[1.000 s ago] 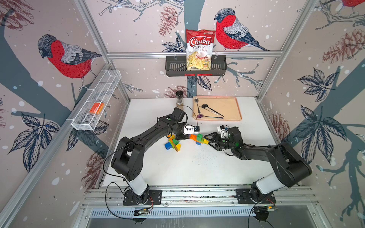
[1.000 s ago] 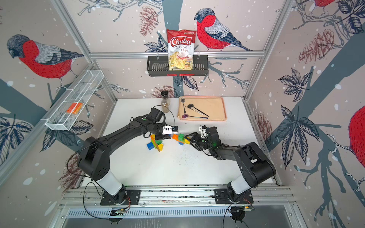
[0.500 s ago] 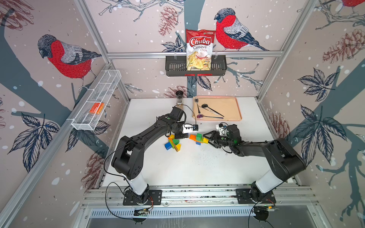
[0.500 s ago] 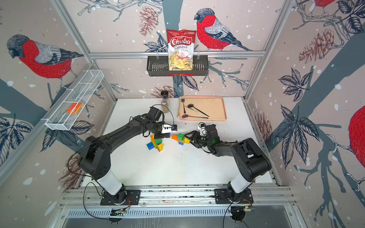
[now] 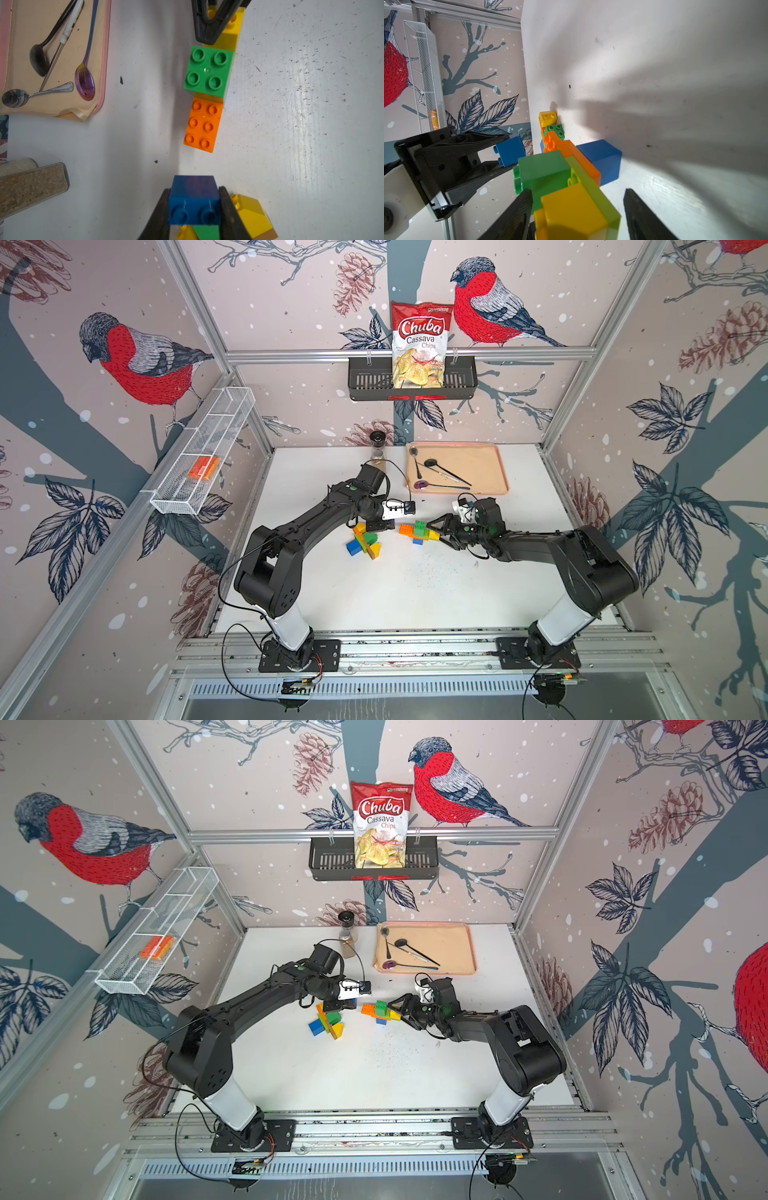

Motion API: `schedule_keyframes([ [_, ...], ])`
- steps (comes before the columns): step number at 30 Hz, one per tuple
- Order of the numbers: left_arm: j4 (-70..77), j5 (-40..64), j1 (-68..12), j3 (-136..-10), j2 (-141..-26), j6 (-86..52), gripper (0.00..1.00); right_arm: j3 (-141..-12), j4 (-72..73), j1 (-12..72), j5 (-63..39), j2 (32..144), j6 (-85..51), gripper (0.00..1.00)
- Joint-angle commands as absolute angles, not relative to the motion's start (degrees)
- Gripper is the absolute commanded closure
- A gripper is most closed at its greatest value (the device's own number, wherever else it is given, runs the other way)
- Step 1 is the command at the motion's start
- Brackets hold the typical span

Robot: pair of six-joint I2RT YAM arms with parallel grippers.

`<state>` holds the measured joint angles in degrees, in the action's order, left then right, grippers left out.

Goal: Assemble a fork with lego
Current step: Assemble the lego brick with the lego brick.

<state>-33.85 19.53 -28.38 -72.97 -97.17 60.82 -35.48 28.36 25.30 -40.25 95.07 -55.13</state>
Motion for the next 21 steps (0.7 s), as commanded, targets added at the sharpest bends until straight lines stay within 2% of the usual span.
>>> schedule_keyframes([
  [1, -35.38, 21.06, -28.32, -73.5, -96.94, 60.69, 1.0, -35.11, 27.07, 25.36, -40.26, 94.17, -53.29, 0.3],
  [15, -42.26, 23.83, -29.29, -79.8, -101.7, 63.53, 1.0, -37.15, 26.98, 25.5, -41.13, 96.06, -53.4, 0.39],
  [21, -42.34, 24.04, -30.24, -80.44, -102.69, 63.72, 1.0, -38.77, 24.31, 25.05, -41.57, 96.66, -51.58, 0.4],
])
